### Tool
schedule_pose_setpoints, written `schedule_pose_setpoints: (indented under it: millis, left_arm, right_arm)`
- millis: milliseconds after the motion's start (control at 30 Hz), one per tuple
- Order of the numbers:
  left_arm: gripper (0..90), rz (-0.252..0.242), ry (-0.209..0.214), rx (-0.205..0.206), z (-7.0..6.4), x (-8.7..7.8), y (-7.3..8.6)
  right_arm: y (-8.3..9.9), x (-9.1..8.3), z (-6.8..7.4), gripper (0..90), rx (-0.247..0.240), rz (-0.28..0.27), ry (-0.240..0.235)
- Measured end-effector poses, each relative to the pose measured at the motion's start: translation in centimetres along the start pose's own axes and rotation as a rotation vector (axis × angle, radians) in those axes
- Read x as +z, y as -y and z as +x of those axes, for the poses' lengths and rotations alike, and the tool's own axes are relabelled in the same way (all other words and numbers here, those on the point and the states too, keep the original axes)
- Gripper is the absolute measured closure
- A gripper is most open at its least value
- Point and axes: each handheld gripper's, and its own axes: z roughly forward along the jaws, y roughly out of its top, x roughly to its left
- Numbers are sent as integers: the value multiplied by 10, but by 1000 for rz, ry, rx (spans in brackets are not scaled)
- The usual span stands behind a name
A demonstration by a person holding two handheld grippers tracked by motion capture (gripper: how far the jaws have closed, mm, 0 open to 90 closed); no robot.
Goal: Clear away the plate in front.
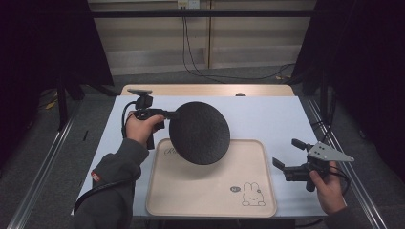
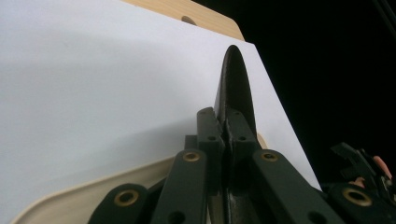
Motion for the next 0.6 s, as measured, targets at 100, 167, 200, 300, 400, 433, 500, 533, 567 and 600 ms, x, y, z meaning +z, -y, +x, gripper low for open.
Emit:
schedule_pose_setpoints:
  millis: [100,167,200,300,400,433,500,533,567,600]
  left_arm:
    - [871,9,11,11,-4,1,2]
    - [871,27,14,26,-7,2,4]
    - [870,31,21,28,-9,3,5]
    - [871,42,32,39,-14,4,9]
    - [870,56,48,62,-18,6,13]
    - [870,56,48,62,-18,6,13]
    - [871,60,67,66,-20,8,17]
    - [870,60,67,66,-20,8,17]
    - [871,69,71,66,-21,9,19]
    - [870,75,77,69,-24,11,22]
  right_arm:
    - [0,0,0,0,1,0,3]
    - [0,0,0,0,-1,0,4]
    - [0,0,0,0,2,-1,2]
    - [0,0,0,0,2,-5,4]
    - [0,-1,0,0,-1,-3,6]
    - [0,0,0,0,-2,-3,5]
    - [0,0,0,0,-2,-4,3]
    - [0,0,0,0,-1,-3,1]
    - [0,0,0,0,-2,-2,5]
    - [0,0,0,0,-2,-3,3]
